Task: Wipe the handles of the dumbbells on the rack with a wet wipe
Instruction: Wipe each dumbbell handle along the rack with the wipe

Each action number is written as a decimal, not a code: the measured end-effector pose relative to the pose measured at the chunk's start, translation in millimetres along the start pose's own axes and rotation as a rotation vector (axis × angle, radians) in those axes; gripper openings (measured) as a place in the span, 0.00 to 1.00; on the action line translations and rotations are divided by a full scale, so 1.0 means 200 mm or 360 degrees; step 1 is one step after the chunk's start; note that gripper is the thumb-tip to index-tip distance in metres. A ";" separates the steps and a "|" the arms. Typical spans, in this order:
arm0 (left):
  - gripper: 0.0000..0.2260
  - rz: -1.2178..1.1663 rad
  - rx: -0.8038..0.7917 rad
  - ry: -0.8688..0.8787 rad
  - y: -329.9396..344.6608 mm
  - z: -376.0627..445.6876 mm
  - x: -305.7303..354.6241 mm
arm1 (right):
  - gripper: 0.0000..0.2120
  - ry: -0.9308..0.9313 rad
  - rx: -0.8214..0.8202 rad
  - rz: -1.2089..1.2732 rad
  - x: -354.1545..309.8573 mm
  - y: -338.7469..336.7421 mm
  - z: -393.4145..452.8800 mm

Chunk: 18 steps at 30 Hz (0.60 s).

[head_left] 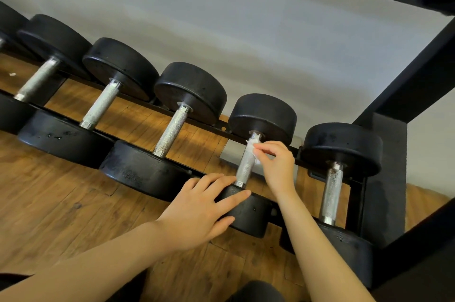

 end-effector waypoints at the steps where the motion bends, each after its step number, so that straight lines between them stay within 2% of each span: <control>1: 0.23 -0.0002 0.0003 -0.0007 0.00 0.00 0.00 | 0.07 0.0008 0.0015 0.0020 -0.01 -0.01 0.00; 8: 0.23 0.0017 0.0004 -0.0037 -0.01 0.00 0.01 | 0.07 0.0371 -0.0223 0.0352 0.12 0.03 -0.14; 14: 0.23 0.0007 0.0023 -0.0072 -0.01 0.00 0.01 | 0.09 0.0414 -0.0004 0.0393 0.09 -0.01 -0.04; 18: 0.23 -0.0009 0.0005 -0.0085 0.00 0.00 0.01 | 0.08 0.0356 -0.0103 0.0387 0.07 0.00 -0.12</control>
Point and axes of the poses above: each hand's wrist, its own z-axis towards the middle knuckle, its own y-axis out of the palm, x = y × z, the point moved 9 cm from there along z, towards the middle knuckle, and after that the axes turned 2 degrees about y, right-handed, at the moved point
